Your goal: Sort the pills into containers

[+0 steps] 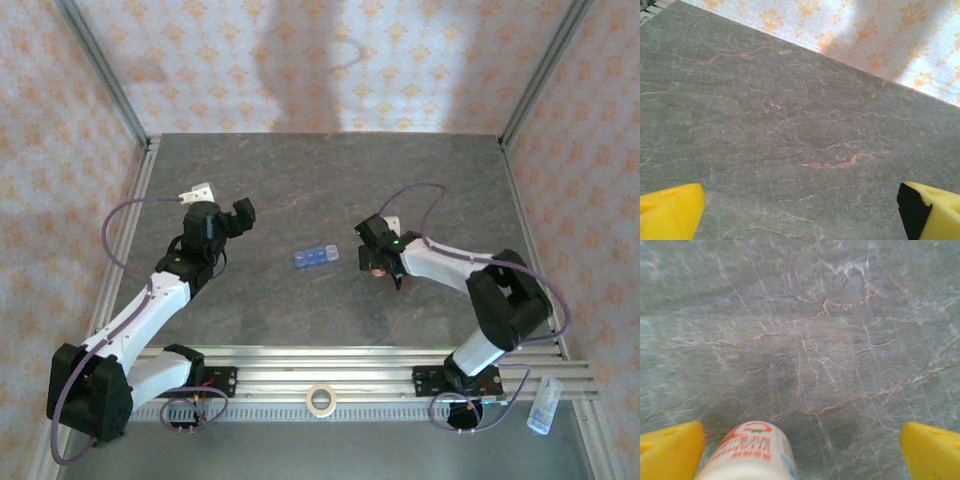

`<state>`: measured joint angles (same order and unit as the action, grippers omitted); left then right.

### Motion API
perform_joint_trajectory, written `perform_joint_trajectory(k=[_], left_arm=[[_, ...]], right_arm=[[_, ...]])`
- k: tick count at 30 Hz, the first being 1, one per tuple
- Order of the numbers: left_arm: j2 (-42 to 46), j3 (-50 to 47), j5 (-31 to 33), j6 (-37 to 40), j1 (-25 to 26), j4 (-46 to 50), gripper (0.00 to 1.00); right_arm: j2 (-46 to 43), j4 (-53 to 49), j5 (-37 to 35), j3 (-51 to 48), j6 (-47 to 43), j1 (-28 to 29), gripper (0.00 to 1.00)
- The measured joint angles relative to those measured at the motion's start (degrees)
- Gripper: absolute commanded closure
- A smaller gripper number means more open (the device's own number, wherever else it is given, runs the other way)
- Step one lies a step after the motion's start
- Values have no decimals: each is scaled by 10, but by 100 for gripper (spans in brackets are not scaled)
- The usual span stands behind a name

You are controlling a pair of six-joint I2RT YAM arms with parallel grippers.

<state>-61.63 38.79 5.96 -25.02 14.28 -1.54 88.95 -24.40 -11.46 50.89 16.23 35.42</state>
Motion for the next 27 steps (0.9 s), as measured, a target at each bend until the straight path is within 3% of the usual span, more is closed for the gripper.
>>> perform_joint_trajectory(k=[6,10,17,27], left_arm=[[1,-3,-12,-11,0,1,0],[2,-8,-29,-16,0,-3,0],[5,-18,-40,-26,0,-3,0],[35,-18,5,-41,0,22,0]], right_arm=[[-105,-39,37,63,0,0,0],[-104,-56,80,124,0,3,0],[34,-79,167,250,4,24,0],[255,-94,233,381,10,33,3]])
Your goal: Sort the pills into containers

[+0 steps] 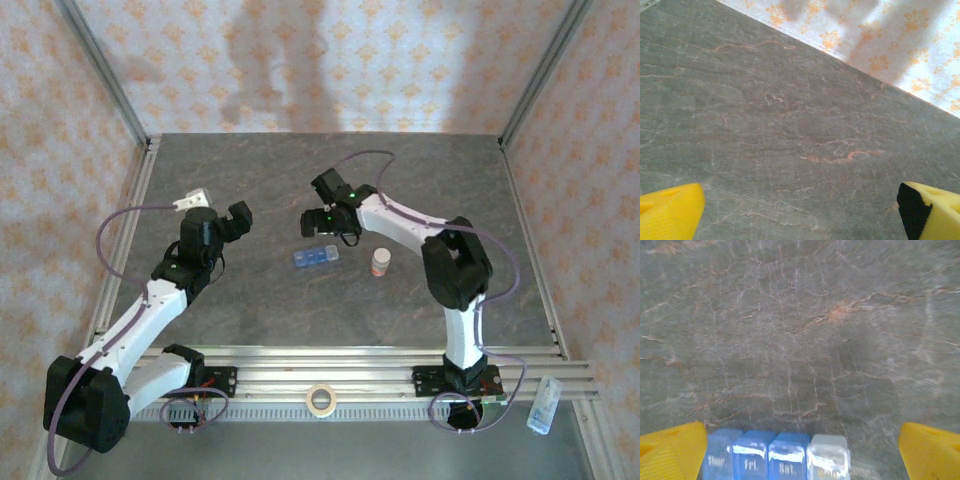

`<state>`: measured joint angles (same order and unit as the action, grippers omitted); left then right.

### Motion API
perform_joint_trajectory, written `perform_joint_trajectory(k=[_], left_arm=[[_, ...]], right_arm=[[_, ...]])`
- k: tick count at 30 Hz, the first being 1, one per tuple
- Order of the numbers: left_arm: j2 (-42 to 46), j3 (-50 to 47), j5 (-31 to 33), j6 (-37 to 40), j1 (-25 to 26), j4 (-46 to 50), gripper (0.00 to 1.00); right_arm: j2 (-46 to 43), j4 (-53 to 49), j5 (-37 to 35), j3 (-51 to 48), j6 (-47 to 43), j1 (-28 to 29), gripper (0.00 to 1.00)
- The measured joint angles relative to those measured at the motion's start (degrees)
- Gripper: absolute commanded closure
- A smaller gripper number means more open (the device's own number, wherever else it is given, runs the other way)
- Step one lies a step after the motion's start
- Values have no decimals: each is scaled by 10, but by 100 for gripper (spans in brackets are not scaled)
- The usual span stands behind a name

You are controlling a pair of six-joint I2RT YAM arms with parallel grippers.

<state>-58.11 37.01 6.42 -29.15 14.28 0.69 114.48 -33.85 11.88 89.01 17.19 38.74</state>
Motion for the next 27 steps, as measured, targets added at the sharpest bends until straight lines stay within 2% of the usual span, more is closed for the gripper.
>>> perform_joint_trajectory(k=[9,19,27], left_arm=[[-3,2,1,0,0,16,0],[-15,5,1,0,0,24,0],[-19,5,0,0,0,26,0]], right_arm=[[61,0,37,18,10,0,3],[62,9,70,11,12,3,6],[28,45,75,-52,20,18,6]])
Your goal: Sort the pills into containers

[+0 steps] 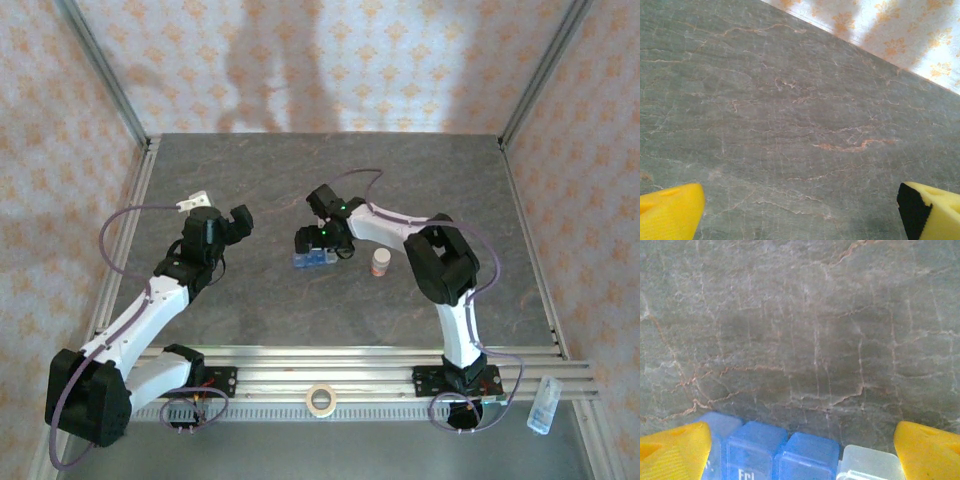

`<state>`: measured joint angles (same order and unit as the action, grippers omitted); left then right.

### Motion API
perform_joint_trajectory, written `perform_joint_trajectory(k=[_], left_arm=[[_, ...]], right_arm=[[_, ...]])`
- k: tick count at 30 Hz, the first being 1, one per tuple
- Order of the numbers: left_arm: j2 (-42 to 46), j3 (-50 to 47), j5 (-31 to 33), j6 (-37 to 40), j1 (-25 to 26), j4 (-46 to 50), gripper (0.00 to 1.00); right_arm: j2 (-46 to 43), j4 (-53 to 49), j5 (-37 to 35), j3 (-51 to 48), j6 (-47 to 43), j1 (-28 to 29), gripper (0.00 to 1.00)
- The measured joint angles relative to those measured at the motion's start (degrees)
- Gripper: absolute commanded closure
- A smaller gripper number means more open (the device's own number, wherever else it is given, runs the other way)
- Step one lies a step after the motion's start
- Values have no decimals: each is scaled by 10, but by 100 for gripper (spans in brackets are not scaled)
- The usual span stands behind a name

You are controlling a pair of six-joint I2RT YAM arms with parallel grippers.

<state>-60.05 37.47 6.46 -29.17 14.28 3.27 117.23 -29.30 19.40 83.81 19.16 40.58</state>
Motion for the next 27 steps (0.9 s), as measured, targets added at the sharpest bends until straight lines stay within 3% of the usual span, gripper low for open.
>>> perform_joint_trajectory(k=[17,27], left_arm=[[-5,0,0,-4,0,0,0],[-6,0,0,-4,0,0,0]], right_arm=[[-107,27,33,-131,31,66,5],[-120,-20,-37,-93,-49,66,9]])
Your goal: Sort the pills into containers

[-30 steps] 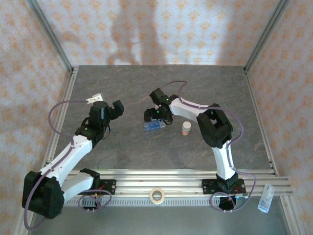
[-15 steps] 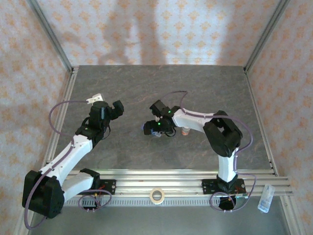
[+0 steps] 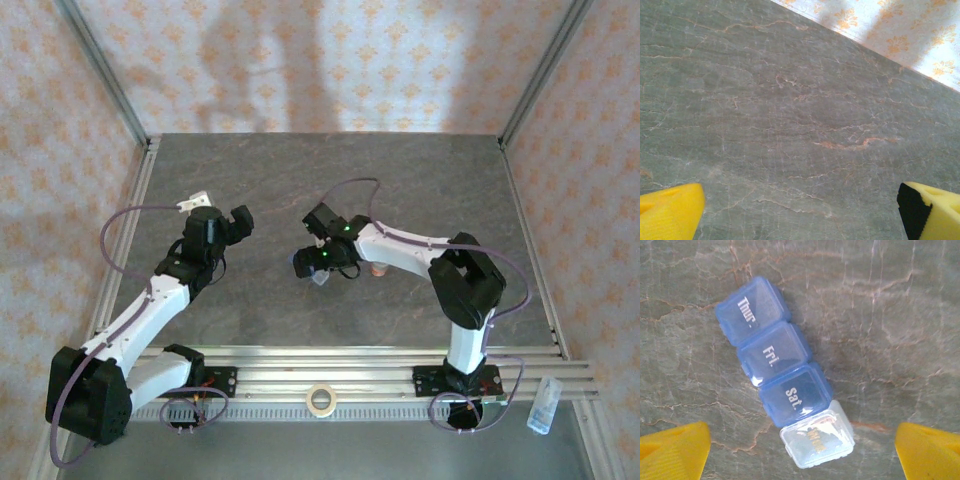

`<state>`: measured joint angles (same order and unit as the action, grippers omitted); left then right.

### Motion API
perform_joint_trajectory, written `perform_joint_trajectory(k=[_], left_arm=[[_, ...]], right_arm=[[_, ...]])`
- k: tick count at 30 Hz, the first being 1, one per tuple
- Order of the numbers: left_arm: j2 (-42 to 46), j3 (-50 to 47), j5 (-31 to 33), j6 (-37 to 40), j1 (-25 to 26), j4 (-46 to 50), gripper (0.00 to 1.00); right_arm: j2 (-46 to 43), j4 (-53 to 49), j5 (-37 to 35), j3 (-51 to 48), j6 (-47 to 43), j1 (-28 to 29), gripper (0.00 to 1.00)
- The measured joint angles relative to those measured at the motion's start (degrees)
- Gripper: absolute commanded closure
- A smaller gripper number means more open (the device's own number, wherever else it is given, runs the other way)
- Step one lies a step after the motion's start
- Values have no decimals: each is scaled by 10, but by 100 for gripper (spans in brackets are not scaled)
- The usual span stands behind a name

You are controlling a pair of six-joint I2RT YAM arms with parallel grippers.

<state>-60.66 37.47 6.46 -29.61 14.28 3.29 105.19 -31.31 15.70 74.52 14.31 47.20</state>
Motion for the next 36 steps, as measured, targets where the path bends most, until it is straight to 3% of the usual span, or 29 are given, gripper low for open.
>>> perform_joint_trajectory(k=[5,36], left_arm=[[0,0,0,0,0,4,0],[-17,4,0,-24,0,11,0]], right_arm=[[16,-13,-13,26,-51,0,18],[87,-34,-59,37,-115,31,35]])
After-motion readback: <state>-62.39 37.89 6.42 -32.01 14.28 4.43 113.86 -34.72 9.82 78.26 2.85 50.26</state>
